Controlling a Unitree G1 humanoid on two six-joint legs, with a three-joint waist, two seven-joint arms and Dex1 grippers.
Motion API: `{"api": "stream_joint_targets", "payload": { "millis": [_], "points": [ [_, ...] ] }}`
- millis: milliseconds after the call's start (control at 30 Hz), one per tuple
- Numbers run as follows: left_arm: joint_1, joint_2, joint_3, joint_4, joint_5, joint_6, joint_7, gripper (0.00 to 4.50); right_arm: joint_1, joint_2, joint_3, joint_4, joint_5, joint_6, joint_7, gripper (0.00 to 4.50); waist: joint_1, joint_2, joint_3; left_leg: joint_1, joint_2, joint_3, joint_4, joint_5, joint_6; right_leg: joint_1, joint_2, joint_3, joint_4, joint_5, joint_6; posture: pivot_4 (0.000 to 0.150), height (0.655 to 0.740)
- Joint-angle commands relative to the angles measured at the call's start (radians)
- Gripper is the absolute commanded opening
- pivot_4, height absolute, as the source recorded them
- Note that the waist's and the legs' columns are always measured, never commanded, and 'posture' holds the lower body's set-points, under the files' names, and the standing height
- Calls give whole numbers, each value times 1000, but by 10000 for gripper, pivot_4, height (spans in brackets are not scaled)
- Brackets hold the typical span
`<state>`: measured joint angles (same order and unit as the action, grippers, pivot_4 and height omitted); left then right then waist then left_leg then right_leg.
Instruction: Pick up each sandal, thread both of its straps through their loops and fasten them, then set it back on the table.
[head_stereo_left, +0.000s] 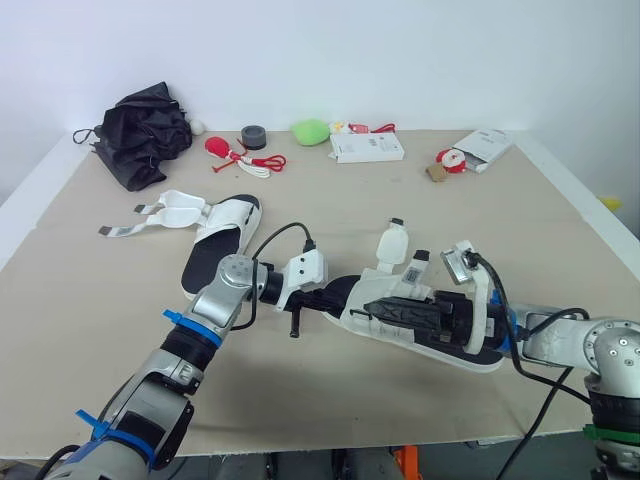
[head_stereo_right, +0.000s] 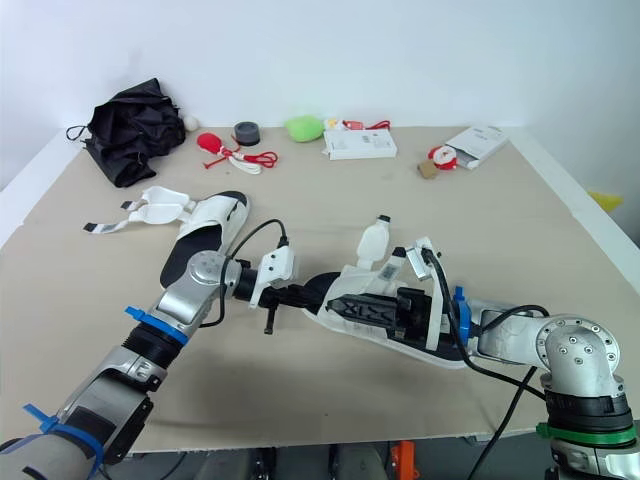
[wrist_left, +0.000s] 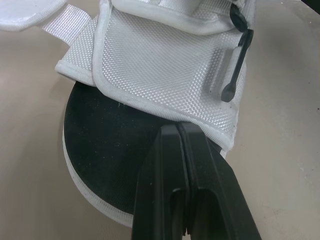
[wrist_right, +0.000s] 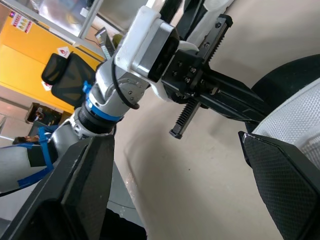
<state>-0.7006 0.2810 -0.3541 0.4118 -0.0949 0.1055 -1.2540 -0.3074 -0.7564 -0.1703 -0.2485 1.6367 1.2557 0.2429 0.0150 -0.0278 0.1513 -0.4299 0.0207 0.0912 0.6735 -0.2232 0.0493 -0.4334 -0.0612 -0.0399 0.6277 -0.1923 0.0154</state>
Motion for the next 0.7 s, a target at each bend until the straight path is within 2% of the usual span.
{"api": "stream_joint_targets", "payload": {
  "millis": [33, 300, 700],
  "points": [
    [25, 1, -46, 32, 39, 14, -7, 0, -24, -19, -1, 70, -71, -15, -27, 44234, 0, 0, 0, 0, 0, 0, 0, 0, 0, 0, 0, 0, 0, 0, 0, 1500, 7400],
    [23, 1, -45, 28, 36, 19, -5, 0, -131, -50, -28, 274, -197, -8, 44, 44234, -1, 0, 0, 0, 0, 1, 0, 0, 0, 0, 1, 1, -1, 1, 1, 1500, 7400],
    [25, -1, -48, 25, 36, 21, -7, 0, -281, -29, -55, 361, -295, 6, 184, 44234, -4, 0, 0, 0, 0, 1, 0, 1, 1, -1, 2, 1, 0, 1, 1, 1500, 7400]
  ]
}}
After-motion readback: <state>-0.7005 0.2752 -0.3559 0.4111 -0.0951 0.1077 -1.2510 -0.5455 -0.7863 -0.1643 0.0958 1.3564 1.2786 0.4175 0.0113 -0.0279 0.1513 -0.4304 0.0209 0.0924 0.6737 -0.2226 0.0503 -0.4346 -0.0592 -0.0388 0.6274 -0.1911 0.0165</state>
